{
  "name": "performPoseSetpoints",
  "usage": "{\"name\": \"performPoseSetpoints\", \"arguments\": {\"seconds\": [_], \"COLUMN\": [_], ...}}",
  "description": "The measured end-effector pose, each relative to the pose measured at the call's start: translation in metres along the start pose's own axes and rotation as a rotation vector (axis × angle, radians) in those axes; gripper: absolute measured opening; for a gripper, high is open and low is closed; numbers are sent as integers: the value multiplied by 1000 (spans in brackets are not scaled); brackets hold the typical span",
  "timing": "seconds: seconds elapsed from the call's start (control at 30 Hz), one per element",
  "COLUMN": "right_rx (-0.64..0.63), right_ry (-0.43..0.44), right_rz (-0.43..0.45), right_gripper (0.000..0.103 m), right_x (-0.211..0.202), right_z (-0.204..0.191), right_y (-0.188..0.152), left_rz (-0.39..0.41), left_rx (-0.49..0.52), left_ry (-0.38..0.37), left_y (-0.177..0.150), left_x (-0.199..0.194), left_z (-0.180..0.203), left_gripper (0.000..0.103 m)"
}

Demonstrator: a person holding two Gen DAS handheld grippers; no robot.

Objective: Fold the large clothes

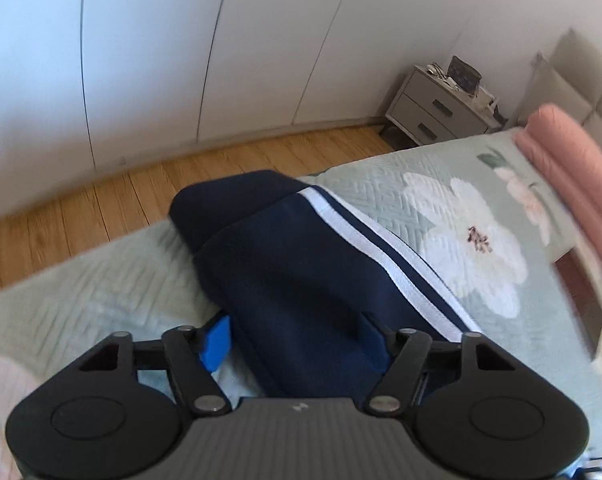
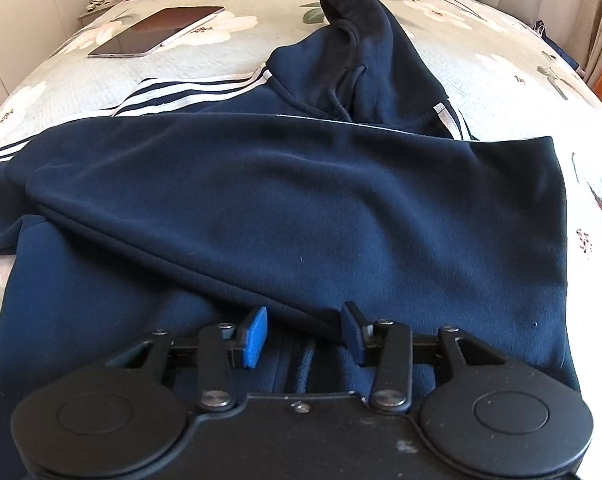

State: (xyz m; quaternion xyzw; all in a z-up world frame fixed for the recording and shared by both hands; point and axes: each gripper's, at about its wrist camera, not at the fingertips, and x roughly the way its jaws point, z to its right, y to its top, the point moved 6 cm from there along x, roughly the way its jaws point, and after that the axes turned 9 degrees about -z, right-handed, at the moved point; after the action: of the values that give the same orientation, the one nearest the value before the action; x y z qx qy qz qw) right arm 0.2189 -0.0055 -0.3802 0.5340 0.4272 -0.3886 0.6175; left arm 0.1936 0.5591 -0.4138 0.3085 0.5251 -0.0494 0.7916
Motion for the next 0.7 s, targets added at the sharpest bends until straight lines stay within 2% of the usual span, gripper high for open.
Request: {"name": "performPoseSetpoints", "arguments": {"seconds": [0.07, 0.1, 0.13, 0.17, 0.33, 0.53, 0.7], "right_rx": [9, 13, 15, 15, 35, 53, 97], "right_ry": [3, 4, 4, 4, 37, 33, 8], "right_rz": [-2, -1, 2, 5, 9, 24, 50], "right_gripper": [61, 61, 61, 61, 59, 59, 59], "right_x": [1, 1, 0, -1, -5, -28, -54], "right_z": [0, 0, 0, 0, 5, 24, 54], "right_y": [-2, -3, -4, -6, -15, -29, -43], "left_rz": [25, 40, 53, 53, 88, 250, 370], "left_rx": [67, 96, 123, 142, 229, 485, 696], "left_ry": [78, 105, 111, 94, -6, -163, -318], "left_y": [-3, -3, -2, -1, -17, -71, -133], "left_x": [6, 5, 4, 2, -37, -137, -211], "left_z": [13, 19, 27, 33, 63, 131, 211], "left_gripper": [68, 53, 24, 5, 5, 6, 6]}}
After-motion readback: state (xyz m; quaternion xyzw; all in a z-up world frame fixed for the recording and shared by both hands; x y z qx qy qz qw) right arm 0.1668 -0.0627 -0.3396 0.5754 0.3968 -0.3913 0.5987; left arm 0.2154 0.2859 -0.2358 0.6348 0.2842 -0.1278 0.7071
